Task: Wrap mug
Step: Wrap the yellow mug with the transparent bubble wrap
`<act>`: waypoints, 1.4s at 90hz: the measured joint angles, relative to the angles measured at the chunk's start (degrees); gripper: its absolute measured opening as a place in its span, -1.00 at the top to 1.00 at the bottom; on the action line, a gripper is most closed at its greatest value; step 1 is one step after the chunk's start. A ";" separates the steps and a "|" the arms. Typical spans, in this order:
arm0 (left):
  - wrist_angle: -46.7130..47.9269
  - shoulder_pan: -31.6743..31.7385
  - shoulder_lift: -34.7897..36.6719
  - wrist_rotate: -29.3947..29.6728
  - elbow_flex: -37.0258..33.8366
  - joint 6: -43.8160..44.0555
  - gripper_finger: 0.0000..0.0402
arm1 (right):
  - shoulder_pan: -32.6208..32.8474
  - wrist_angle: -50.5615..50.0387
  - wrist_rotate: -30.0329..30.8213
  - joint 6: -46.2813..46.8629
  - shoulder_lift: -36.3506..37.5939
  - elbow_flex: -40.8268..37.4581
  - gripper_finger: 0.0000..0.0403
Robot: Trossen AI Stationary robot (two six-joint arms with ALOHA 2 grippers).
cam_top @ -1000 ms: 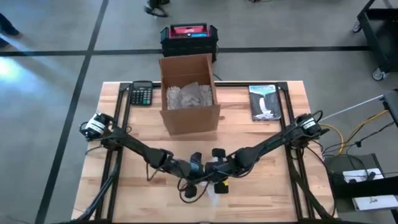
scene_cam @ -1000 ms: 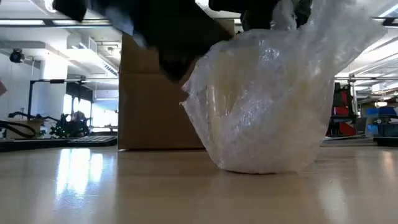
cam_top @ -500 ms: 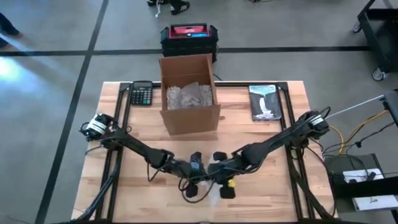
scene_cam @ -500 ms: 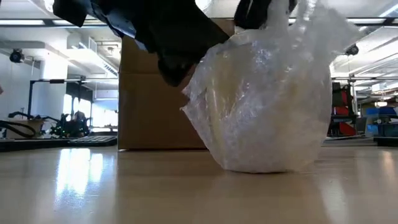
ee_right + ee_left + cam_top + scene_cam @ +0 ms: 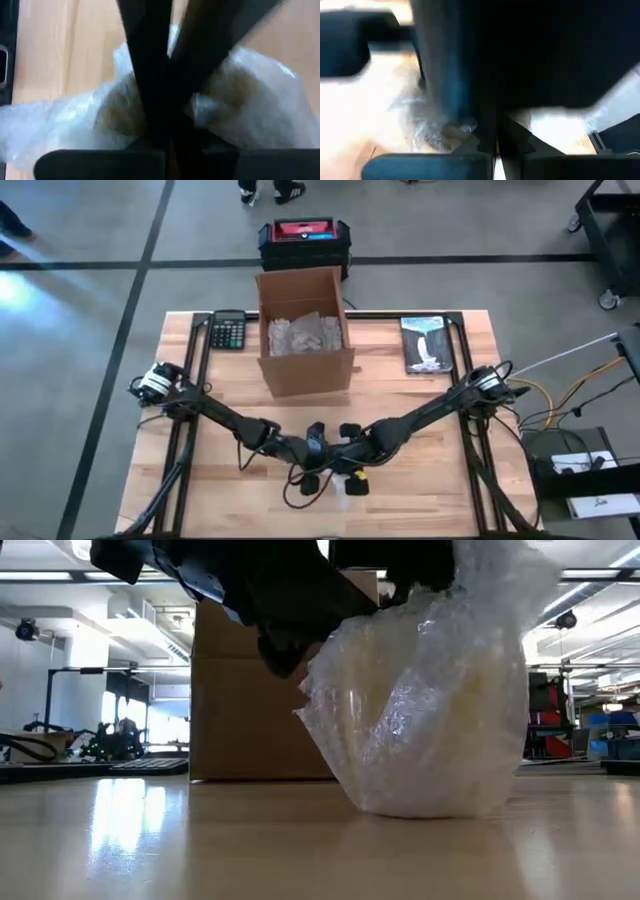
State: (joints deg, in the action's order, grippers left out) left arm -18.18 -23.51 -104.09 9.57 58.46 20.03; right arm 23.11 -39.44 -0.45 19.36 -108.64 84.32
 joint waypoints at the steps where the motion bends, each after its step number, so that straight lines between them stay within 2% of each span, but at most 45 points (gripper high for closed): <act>1: 0.01 0.00 0.00 -0.02 0.00 -0.01 1.00 | 0.07 -0.21 -0.03 -0.14 0.34 0.39 0.99; 17: -0.02 -0.06 0.02 -0.16 -0.02 0.00 1.00 | 0.29 -4.34 -0.74 -0.67 6.58 3.51 0.99; 22: -0.08 -0.04 0.02 -0.16 -0.02 0.00 1.00 | 0.26 -5.70 1.78 -0.64 7.28 3.36 0.99; 31: -0.06 -0.05 0.02 -0.16 -0.02 0.00 1.00 | 0.24 -5.64 9.95 -0.63 7.39 3.17 0.99; 38: -0.06 -0.07 0.02 -0.16 -0.02 0.00 1.00 | -0.08 -5.19 11.46 -1.22 6.04 3.16 0.99; 55: 0.02 -0.08 0.07 0.14 -0.06 -0.02 1.00 | -0.25 -5.24 6.03 -1.38 -1.86 2.44 0.99; 67: -0.30 -0.04 0.11 0.00 0.00 -0.01 1.00 | -0.24 -3.46 5.91 -1.48 -7.35 2.57 0.99; 78: 1.03 0.00 0.21 0.13 0.10 0.48 1.00 | -0.13 -3.41 5.99 -2.67 -8.57 3.00 0.99; 101: 0.87 0.00 0.22 -0.05 0.02 -0.03 1.00 | -0.10 -7.61 3.41 -2.89 -0.71 3.76 0.99; 115: 1.06 0.00 0.22 -0.07 -0.04 -0.07 1.00 | 0.42 -5.75 0.23 -0.53 6.59 4.28 0.99; 126: 1.08 0.00 0.22 -0.08 -0.04 -0.07 1.00 | 1.40 -4.16 -1.24 0.15 7.54 4.08 0.99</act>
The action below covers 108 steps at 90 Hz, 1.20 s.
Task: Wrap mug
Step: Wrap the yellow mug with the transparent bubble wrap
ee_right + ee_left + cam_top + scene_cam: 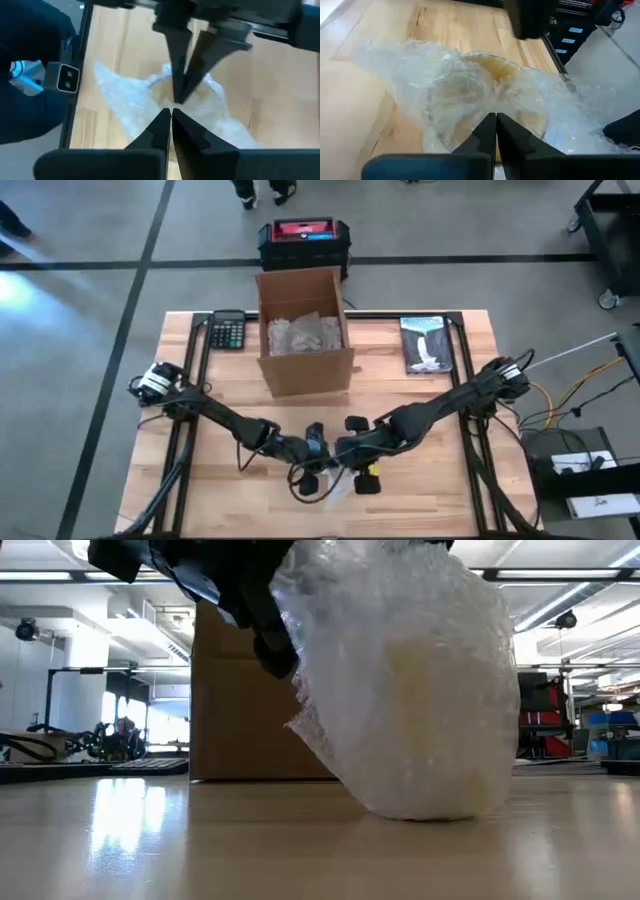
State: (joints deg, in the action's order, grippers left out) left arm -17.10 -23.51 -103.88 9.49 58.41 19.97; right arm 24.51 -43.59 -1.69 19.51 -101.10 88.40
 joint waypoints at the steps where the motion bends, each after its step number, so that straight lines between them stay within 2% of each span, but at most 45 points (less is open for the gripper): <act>1: 0.00 0.00 0.00 -0.01 0.00 0.00 1.00 | 0.10 0.35 -0.24 0.00 -0.03 -0.03 0.99; 15: 0.09 -0.04 -0.04 -0.02 0.00 0.02 1.00 | 0.87 4.86 -3.52 -0.18 -3.22 -0.34 0.99; 41: -0.38 -0.07 -0.09 -0.45 -0.05 0.07 1.00 | -0.01 2.16 -2.41 0.00 -10.86 -0.44 0.99; 71: 0.16 0.00 1.00 0.01 0.02 0.00 1.00 | -0.38 0.38 -1.23 0.47 -12.84 -1.42 0.99; 108: 17.05 -0.07 9.52 0.06 -0.15 0.51 1.00 | -0.57 0.94 -1.09 0.52 -13.19 -4.05 0.99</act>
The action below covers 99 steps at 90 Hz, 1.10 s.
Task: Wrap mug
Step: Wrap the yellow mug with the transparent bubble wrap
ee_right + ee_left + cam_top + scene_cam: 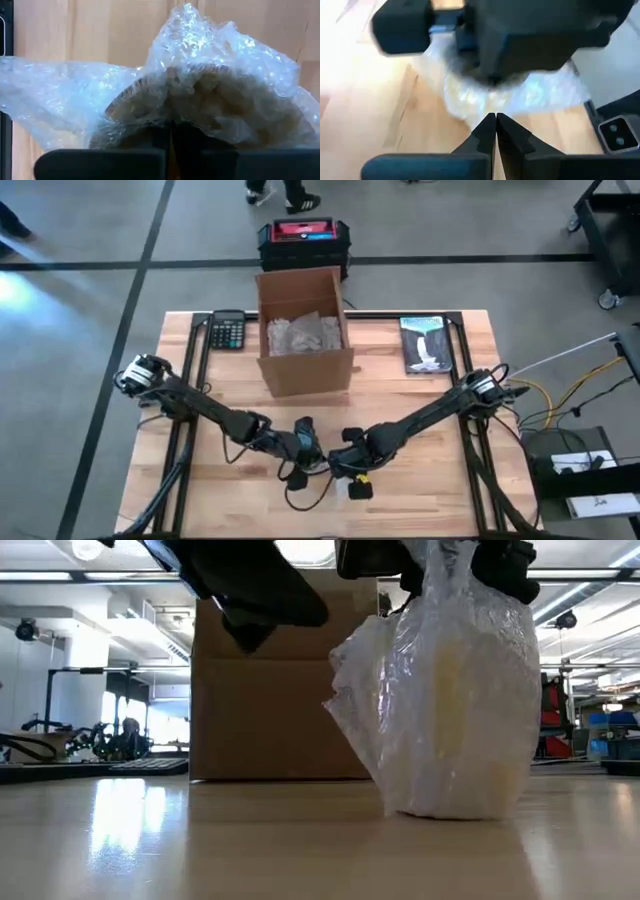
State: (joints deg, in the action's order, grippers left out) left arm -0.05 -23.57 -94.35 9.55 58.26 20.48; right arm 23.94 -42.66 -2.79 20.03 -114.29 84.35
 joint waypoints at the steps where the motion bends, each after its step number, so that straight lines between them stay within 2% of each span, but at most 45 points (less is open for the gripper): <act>1: 0.35 0.00 0.03 0.01 0.00 0.13 1.00 | 0.00 0.06 0.00 -0.01 0.01 -0.05 0.99; 32: 1.83 0.00 -3.62 0.05 -1.31 1.28 1.00 | -0.48 2.09 1.29 -0.40 0.08 -0.87 0.99; 54: -6.98 0.02 -7.93 0.08 -1.31 0.60 1.00 | -0.55 2.76 1.40 -0.48 0.10 -0.62 0.99; 75: -8.02 0.00 -6.16 0.05 -0.53 -0.62 1.00 | -0.57 3.13 1.46 -0.48 0.10 -0.60 0.99; 99: -13.79 0.00 -5.85 -0.01 0.12 -2.65 1.00 | -0.68 5.88 1.16 -1.13 -0.03 -0.62 0.99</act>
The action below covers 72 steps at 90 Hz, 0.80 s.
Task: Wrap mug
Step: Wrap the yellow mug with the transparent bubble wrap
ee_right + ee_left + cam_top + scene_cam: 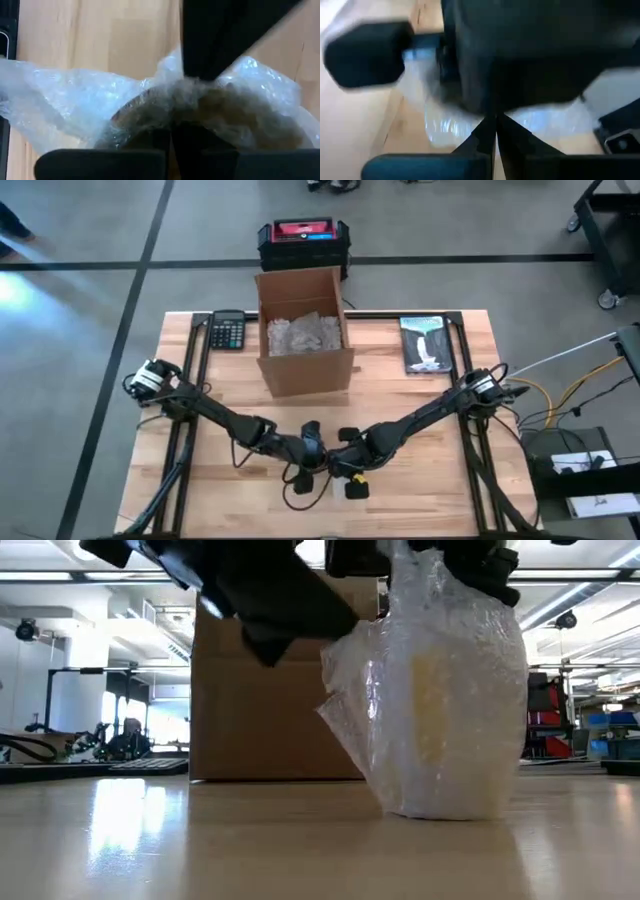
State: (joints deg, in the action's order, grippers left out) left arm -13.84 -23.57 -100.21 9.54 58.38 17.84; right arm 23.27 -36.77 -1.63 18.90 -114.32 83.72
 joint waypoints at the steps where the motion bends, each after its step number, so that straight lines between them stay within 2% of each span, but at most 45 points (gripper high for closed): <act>1: -0.15 0.00 -0.07 0.01 0.01 0.01 1.00 | 0.00 0.05 0.02 0.00 0.00 0.00 0.99; 18: -0.73 0.39 -1.81 0.40 0.04 0.01 1.00 | 0.04 -0.04 0.16 0.49 1.83 -0.15 0.99; 51: -1.00 0.44 -2.18 0.46 0.12 0.01 1.00 | 0.37 -4.86 -0.99 0.81 12.64 -0.20 0.99; 65: -0.96 0.44 -2.15 0.46 0.12 -0.52 1.00 | 0.31 -4.05 7.52 0.78 12.82 -0.09 0.99; 72: -0.93 0.44 -2.14 0.46 0.10 -0.60 1.00 | 0.26 -3.82 8.76 0.70 10.83 -0.33 0.99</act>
State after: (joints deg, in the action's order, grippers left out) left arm -14.77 -23.14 -102.35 10.00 58.48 17.23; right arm 23.53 -40.60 7.13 19.59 -103.49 83.39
